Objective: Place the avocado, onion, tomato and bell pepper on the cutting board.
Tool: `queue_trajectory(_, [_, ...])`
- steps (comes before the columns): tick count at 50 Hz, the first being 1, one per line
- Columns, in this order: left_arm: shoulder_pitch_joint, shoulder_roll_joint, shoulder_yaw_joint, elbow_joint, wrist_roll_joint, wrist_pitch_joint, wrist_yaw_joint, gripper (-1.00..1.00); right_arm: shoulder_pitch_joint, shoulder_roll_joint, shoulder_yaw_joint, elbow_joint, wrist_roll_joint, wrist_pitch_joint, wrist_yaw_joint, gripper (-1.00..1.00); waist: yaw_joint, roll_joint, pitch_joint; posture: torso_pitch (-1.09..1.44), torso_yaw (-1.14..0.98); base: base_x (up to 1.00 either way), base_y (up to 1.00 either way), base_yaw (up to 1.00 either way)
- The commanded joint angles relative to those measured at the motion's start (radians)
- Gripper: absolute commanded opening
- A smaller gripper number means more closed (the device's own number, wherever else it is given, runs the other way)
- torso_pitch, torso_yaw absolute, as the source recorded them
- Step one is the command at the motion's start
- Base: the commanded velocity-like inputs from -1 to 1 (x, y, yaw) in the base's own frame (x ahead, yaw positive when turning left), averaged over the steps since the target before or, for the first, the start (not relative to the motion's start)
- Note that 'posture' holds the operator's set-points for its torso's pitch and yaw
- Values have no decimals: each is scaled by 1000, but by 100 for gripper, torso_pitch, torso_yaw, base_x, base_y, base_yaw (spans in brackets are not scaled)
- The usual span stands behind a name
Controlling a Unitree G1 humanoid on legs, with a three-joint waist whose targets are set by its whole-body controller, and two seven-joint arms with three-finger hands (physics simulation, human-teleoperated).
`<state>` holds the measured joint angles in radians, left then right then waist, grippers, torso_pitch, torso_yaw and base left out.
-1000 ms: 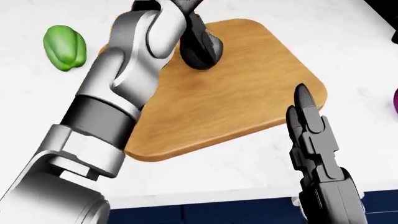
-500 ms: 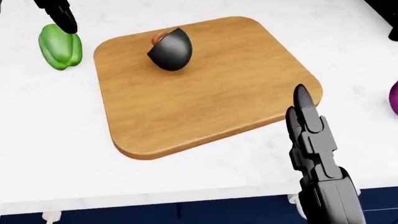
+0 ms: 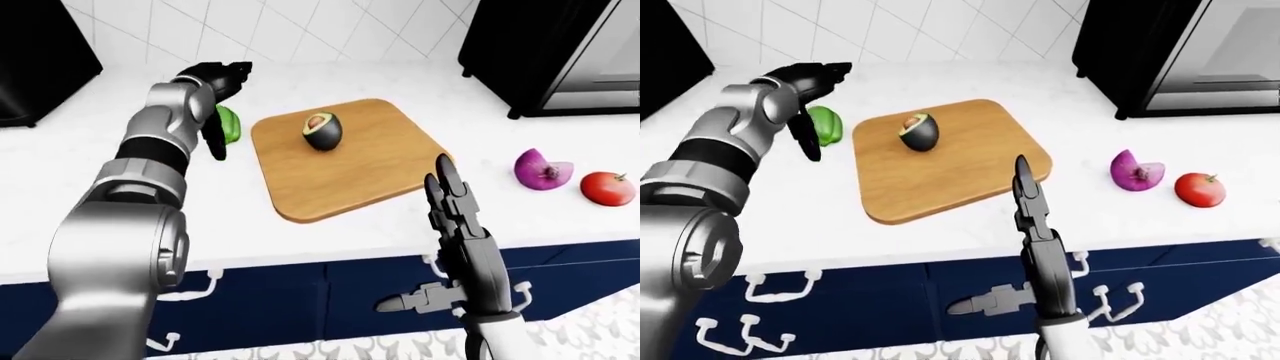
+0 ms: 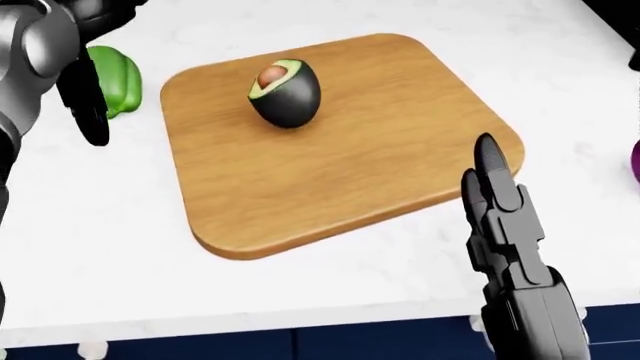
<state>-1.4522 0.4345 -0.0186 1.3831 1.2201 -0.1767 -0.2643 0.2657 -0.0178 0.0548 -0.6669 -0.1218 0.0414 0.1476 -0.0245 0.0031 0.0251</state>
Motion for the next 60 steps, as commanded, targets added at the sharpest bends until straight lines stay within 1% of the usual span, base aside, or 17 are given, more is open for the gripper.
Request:
queue_trajectory(1, [-43,7,9,-46,2,7,32,100,-10,-1,1,-41,2,-25,-3,100,0,5,-27,0,0,0,0,0])
queue_trajectory(6, [-11,-5,7,-41,19,20,62,100,-9,1,-4,-45,6,-30,-7,100,-2,4,-28,0,0,0,0,0])
queue_trajectory(21, [37,-4,9,-33,51,57,59,100,-5,0,-2,-36,6,-38,-8,100,-3,7,-34,0,0,0,0,0])
queue_trajectory(22, [43,-4,8,-32,55,58,48,92,-6,2,-3,-37,7,-35,-10,100,-3,7,-34,0,0,0,0,0])
queue_trajectory(23, [49,-5,9,-32,57,61,55,99,-7,2,-6,-38,11,-34,-9,100,-3,7,-34,0,0,0,0,0])
queue_trajectory(26, [61,-6,13,-29,59,66,56,98,-7,2,-6,-38,10,-35,-11,100,-3,8,-36,0,0,0,0,0])
queue_trajectory(27, [70,-8,12,-28,61,66,66,76,-7,2,-7,-37,11,-36,-11,100,-3,9,-37,0,0,0,0,0])
queue_trajectory(28, [75,-10,13,-27,63,68,83,0,-7,2,-6,-38,10,-36,-11,100,-4,9,-37,0,0,0,0,0])
queue_trajectory(29, [78,-14,16,-25,63,83,98,-100,-6,2,-7,-36,10,-37,-10,100,-4,9,-36,0,0,0,0,0])
queue_trajectory(30, [82,-16,17,-24,65,92,115,-100,-6,2,-7,-36,11,-37,-10,100,-3,10,-37,0,0,0,0,0])
queue_trajectory(32, [85,-13,17,-25,66,80,104,-100,-8,2,-6,-36,9,-35,-10,100,-3,12,-42,0,0,0,0,0])
queue_trajectory(39, [82,-15,20,-26,63,65,113,-100,-6,1,-6,-40,8,-34,-11,100,-4,13,-42,0,0,0,0,0])
queue_trajectory(43, [62,-20,39,-26,39,58,204,-100,-9,2,-5,-38,5,-32,-11,100,-3,12,-42,0,0,0,0,0])
queue_trajectory(44, [44,-25,62,-26,10,45,270,-100,-9,1,-5,-37,5,-32,-11,100,-3,12,-42,0,0,0,0,0])
queue_trajectory(48, [-6,-38,102,-31,-87,12,371,-100,-11,2,-4,-35,3,-31,-12,100,-1,10,-41,0,0,0,0,0])
queue_trajectory(55, [-47,-43,108,-39,-210,-21,391,-100,-11,2,-4,-34,0,-32,-13,100,-1,4,-31,0,0,0,0,0])
queue_trajectory(60, [-56,-56,103,-47,-278,-43,358,-100,-11,1,-6,-31,1,-34,-13,100,0,7,-31,0,0,0,0,0])
